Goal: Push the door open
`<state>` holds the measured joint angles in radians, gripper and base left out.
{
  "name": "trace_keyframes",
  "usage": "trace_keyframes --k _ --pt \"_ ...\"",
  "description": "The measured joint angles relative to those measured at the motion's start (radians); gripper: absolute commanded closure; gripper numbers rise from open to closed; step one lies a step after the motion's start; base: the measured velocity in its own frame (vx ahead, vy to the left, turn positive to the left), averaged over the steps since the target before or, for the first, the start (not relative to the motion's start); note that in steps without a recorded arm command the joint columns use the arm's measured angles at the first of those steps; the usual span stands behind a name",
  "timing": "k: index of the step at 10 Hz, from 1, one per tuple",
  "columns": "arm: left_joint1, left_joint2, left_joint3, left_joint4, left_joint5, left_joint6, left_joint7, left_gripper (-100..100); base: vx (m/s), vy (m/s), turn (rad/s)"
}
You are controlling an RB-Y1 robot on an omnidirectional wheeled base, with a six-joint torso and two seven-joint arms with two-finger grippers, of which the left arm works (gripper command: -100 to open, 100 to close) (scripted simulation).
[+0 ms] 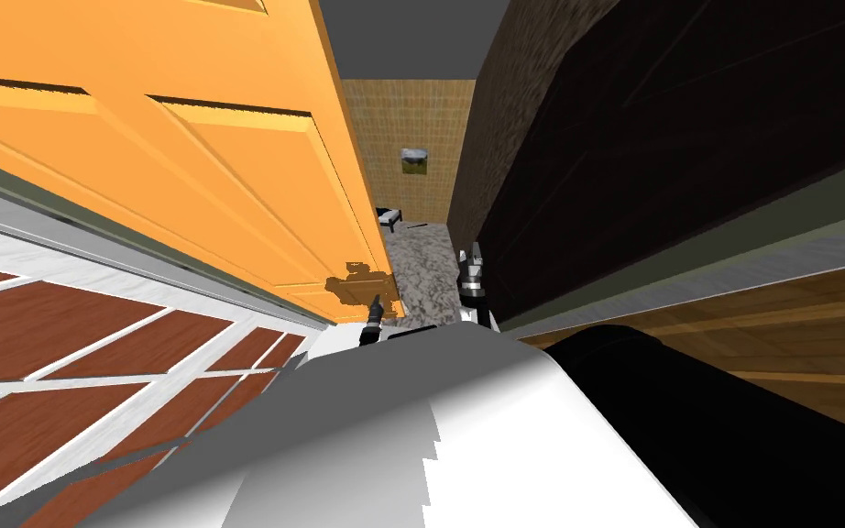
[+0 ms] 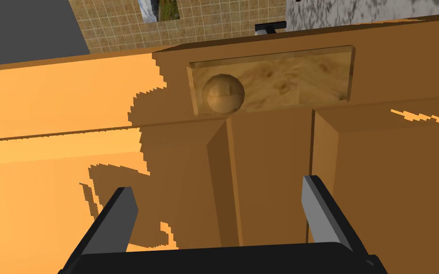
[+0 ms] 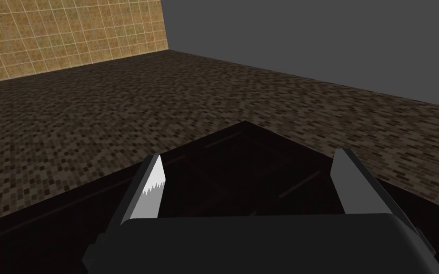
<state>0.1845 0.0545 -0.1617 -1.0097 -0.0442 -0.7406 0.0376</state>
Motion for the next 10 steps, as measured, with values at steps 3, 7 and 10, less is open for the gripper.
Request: trace_keyframes --k 3,7,10 --pt "0.007 -0.004 -0.002 -0.011 0.001 0.006 0.001 -100 0.038 -0.027 -0.013" --pt "-0.009 0.003 0.008 0.008 0.004 -0.002 -0.003 -100 0.208 -0.014 -0.019" --pt "-0.02 -0.007 0.016 0.022 0.007 -0.008 -0.008 -100 0.197 -0.035 -0.019"
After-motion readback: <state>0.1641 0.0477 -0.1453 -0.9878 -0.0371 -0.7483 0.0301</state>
